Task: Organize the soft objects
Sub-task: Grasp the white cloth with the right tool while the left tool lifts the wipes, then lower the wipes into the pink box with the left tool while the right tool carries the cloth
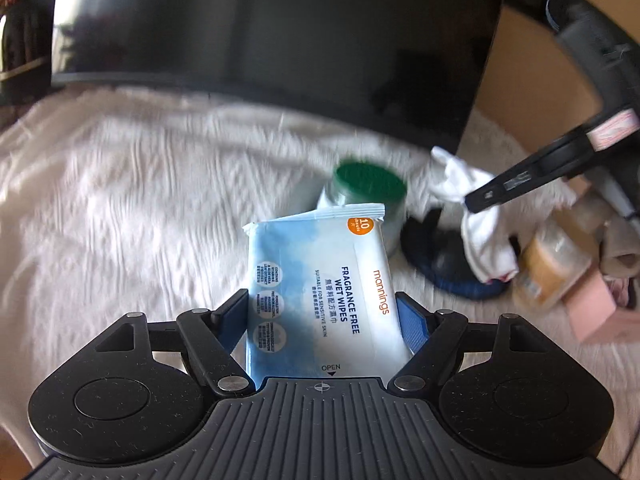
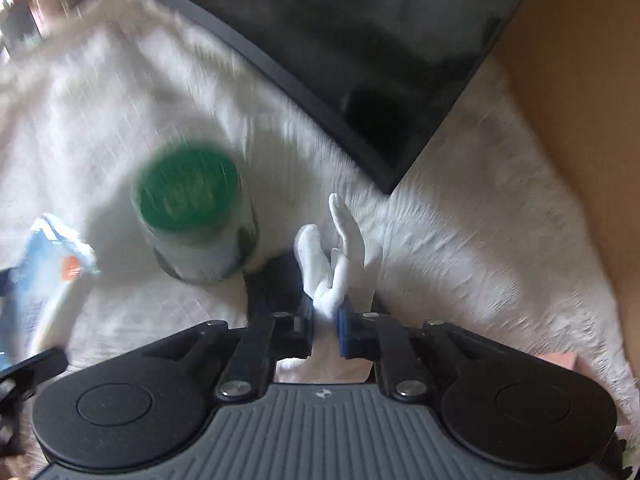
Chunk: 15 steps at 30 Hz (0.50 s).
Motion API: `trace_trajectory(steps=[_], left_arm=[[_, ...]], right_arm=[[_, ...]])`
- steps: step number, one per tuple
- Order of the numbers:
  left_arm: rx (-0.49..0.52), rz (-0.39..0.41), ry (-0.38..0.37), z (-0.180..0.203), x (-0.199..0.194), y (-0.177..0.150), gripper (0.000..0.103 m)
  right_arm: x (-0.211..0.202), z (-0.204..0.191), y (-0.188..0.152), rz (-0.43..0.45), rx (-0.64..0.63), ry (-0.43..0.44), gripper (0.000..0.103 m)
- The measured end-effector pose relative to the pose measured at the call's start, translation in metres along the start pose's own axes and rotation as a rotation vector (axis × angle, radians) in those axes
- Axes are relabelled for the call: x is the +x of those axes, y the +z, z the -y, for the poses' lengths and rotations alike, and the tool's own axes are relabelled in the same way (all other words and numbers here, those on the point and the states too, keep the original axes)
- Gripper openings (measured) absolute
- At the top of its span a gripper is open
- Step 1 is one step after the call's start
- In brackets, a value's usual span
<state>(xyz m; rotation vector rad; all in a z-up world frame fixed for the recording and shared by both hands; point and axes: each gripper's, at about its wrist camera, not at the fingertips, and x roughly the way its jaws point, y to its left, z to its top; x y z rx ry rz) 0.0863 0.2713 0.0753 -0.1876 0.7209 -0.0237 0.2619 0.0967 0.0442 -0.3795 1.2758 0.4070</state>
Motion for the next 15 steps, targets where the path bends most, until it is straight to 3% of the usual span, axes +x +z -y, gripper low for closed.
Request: trace_trajectory(steps=[7,15], left_arm=[[0.090,0.099,-0.022,0.042,-0.011,0.050,0.081],[0.192,0.177,-0.098,0.119,-0.027,0.082,0.081]], right_arm=[[-0.107,0.036,-0.007,0.242,0.108,0.068,0.012],[-0.190,0.088,-0.058,0.425,0.213,-0.001,0.012]])
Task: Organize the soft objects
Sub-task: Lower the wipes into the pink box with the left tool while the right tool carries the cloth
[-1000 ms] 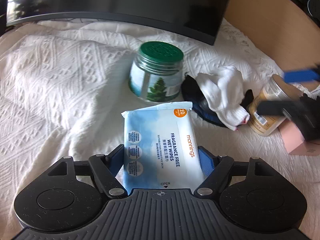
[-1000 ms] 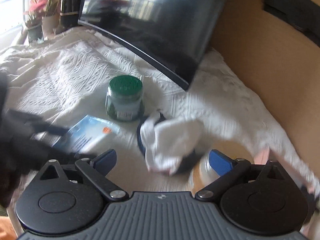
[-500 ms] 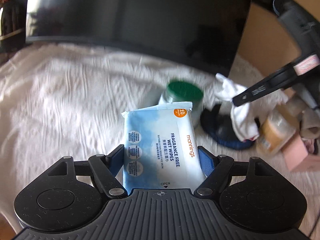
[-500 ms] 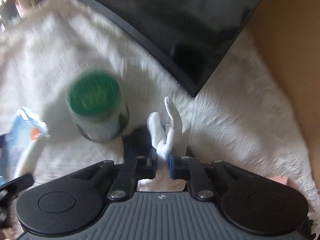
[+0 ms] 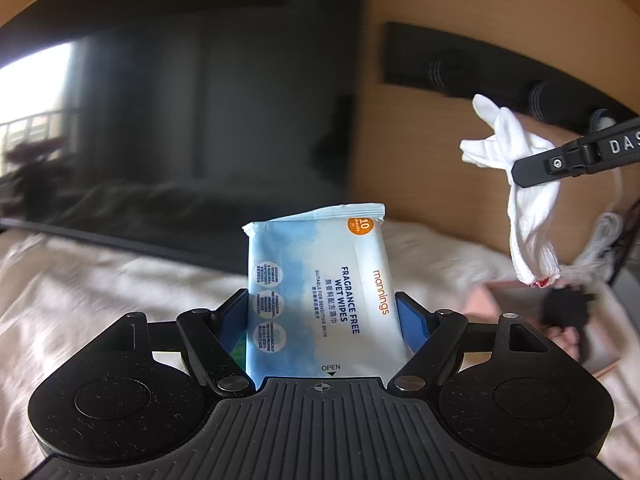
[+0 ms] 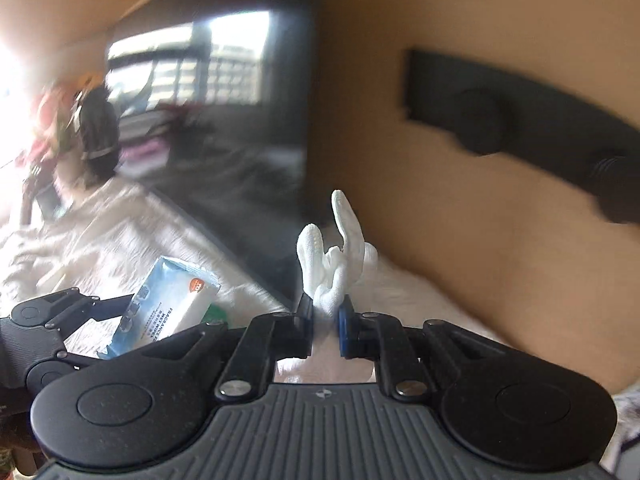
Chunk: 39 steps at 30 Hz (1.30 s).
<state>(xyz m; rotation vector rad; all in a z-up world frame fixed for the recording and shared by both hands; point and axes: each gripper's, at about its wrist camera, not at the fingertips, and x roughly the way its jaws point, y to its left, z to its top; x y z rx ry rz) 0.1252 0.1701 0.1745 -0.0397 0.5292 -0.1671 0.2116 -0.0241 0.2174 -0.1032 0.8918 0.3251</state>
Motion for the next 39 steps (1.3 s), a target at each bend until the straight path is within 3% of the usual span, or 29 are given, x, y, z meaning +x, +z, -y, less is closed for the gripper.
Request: trace_trajectory(steps=[7,16,22,26,29,31,39], left_arm=[[0.125,-0.013,-0.193,0.099,0.018,0.012,0.081],[0.206,-0.120,-0.336,0.188,0.049,-0.010,0.081],[0.231,-0.172,-0.332,0.222,0.080,-0.018,0.081],[0.158,-0.210,-0.335,0.222,0.110,-0.025,0.081],[0.099,-0.329,-0.366,0.228,0.142,-0.040,0.082],[0.130,-0.415,-0.345,0.235,0.161,-0.055,0.086],[0.265,-0.379,-0.229,0.250,0.172,-0.061,0.085]], right_arm=[[-0.062,0.076,-0.040,0.084,0.162,-0.169,0.012],[-0.104,0.151,-0.107,0.112,0.352,-0.390,0.012],[-0.097,0.178,-0.134,0.126,0.450,-0.384,0.013],[-0.078,0.183,-0.145,0.098,0.472,-0.337,0.013],[-0.061,0.183,-0.157,0.064,0.481,-0.307,0.013],[-0.048,0.184,-0.166,0.036,0.489,-0.296,0.013],[-0.035,0.186,-0.177,0.003,0.515,-0.303,0.013]])
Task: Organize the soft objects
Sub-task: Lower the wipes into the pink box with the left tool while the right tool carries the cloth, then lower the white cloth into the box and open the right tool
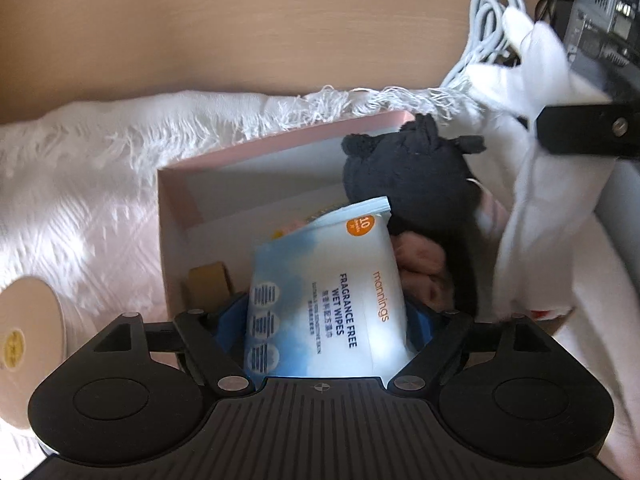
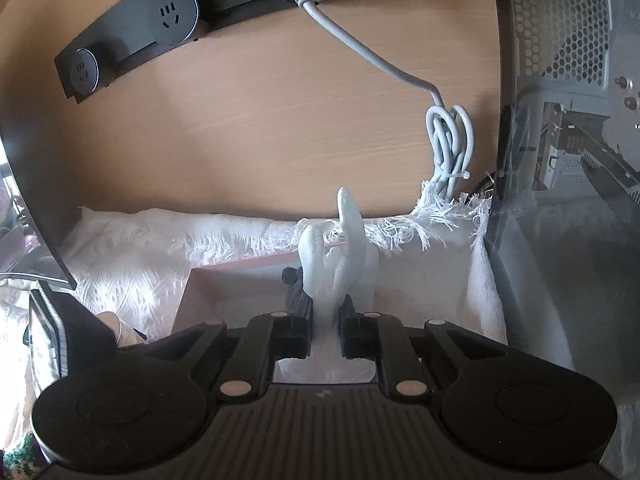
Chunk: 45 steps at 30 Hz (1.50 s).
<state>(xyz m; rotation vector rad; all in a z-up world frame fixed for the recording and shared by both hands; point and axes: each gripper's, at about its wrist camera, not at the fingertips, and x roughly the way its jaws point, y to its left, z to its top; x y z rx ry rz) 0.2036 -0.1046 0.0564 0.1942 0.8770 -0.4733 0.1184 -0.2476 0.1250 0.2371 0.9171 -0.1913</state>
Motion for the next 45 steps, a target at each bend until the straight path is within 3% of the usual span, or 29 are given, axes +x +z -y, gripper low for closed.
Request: trace_trajectory(steps=[3,9,14,20,24,32,35,40,42,45], left_arm=[[-0.035,0.044,-0.029,-0.007,-0.007,-0.002,0.081],[-0.082,0.231,-0.096,-0.018,-0.051,-0.005,0.079],[-0.141,0.295,-0.118,-0.029,-0.079,-0.010,0.079],[-0.186,0.279,-0.111,-0.043,-0.095,-0.025,0.078],[-0.192,0.260,-0.105,-0.047,-0.105,-0.042,0.077],[-0.198,0.204,-0.092,-0.049,-0.101,-0.063,0.077],[-0.173,0.204,-0.077,-0.048,-0.105,-0.066,0.077],[-0.196,0.200,-0.057,-0.059,-0.111,-0.077,0.077],[-0.213,0.198,-0.050,-0.064,-0.114,-0.082,0.077],[-0.239,0.196,-0.039,-0.072,-0.119,-0.090,0.077]], right_arm=[[-0.003,-0.002,0.000,0.014,-0.009,-0.004,0.013],[0.000,0.000,0.000,0.011,0.000,-0.029,0.013],[0.006,-0.003,-0.002,0.000,-0.002,-0.004,0.013],[0.048,-0.014,-0.016,-0.128,0.014,0.107,0.013],[0.094,-0.020,-0.035,-0.249,-0.006,0.084,0.013],[0.111,-0.002,-0.032,-0.247,0.062,0.128,0.012],[0.106,-0.008,-0.036,-0.240,0.028,0.111,0.013],[0.094,-0.025,-0.040,-0.236,-0.084,0.058,0.029],[0.086,-0.029,-0.040,-0.224,-0.114,0.031,0.040],[0.065,-0.035,-0.042,-0.155,-0.169,0.006,0.072]])
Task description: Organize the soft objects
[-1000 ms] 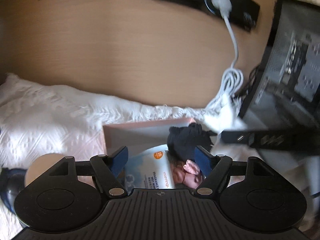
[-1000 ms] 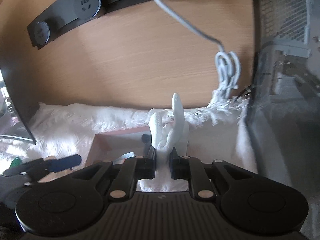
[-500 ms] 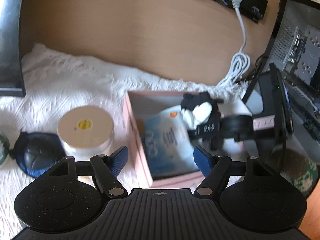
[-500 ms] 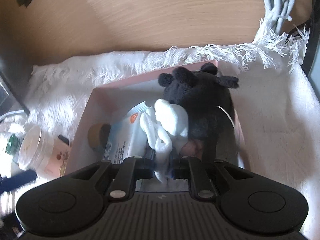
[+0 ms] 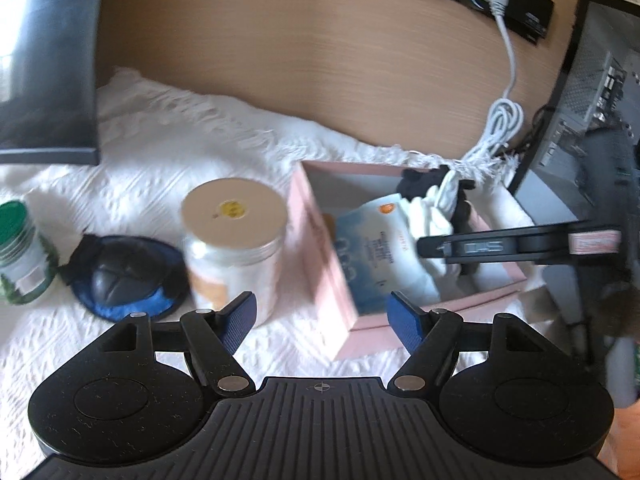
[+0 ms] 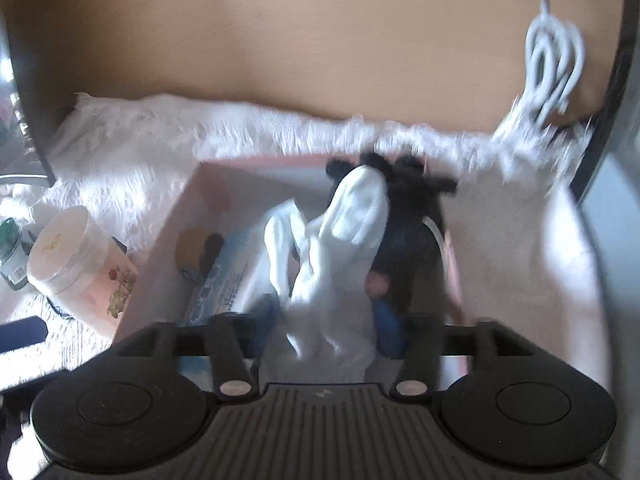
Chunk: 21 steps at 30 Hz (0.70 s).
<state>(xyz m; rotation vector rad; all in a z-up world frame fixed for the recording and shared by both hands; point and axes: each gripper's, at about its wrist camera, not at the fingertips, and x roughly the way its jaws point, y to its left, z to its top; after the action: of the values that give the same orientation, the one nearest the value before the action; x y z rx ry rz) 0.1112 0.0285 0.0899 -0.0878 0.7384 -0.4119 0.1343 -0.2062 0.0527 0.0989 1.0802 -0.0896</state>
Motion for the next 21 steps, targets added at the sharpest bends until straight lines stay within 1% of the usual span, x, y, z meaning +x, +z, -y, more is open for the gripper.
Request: trace_trajectory(steps=[2,4,5,7,9,11,13,16,19,21], left_arm=[[-0.016,-0.001,0.010,-0.006,-0.004,-0.003,0.077],[-0.029,-0.007,0.029,-0.011,-0.007,-0.006,0.077],[-0.035,-0.009,0.042,-0.013,-0.009,-0.008,0.077],[-0.046,-0.014,0.067,-0.018,-0.015,-0.011,0.077],[-0.055,-0.028,0.106,-0.023,-0.020,-0.015,0.077],[-0.069,-0.022,0.149,-0.030,-0.028,-0.020,0.077],[-0.106,-0.023,0.192,-0.042,-0.032,-0.029,0.077],[-0.194,-0.049,0.253,-0.068,-0.035,-0.044,0.077],[-0.253,-0.069,0.299,-0.093,-0.038,-0.056,0.077],[-0.277,-0.077,0.318,-0.107,-0.039,-0.059,0.077]], right_arm=[[-0.013,0.000,-0.004,0.025,-0.005,0.034,0.072],[-0.014,0.002,-0.007,-0.011,0.014,0.087,0.072],[-0.010,0.004,-0.008,-0.039,0.030,0.098,0.072],[0.006,0.007,-0.011,-0.119,0.062,0.071,0.072],[0.012,0.003,-0.013,-0.127,0.028,0.019,0.073],[0.011,0.002,-0.011,-0.138,0.030,0.017,0.073],[0.000,0.000,-0.008,-0.100,0.020,0.007,0.073],[-0.020,-0.007,-0.002,-0.042,-0.019,-0.008,0.073],[-0.034,-0.021,0.006,-0.010,-0.043,0.021,0.073],[-0.039,-0.036,0.016,0.017,-0.084,0.038,0.073]])
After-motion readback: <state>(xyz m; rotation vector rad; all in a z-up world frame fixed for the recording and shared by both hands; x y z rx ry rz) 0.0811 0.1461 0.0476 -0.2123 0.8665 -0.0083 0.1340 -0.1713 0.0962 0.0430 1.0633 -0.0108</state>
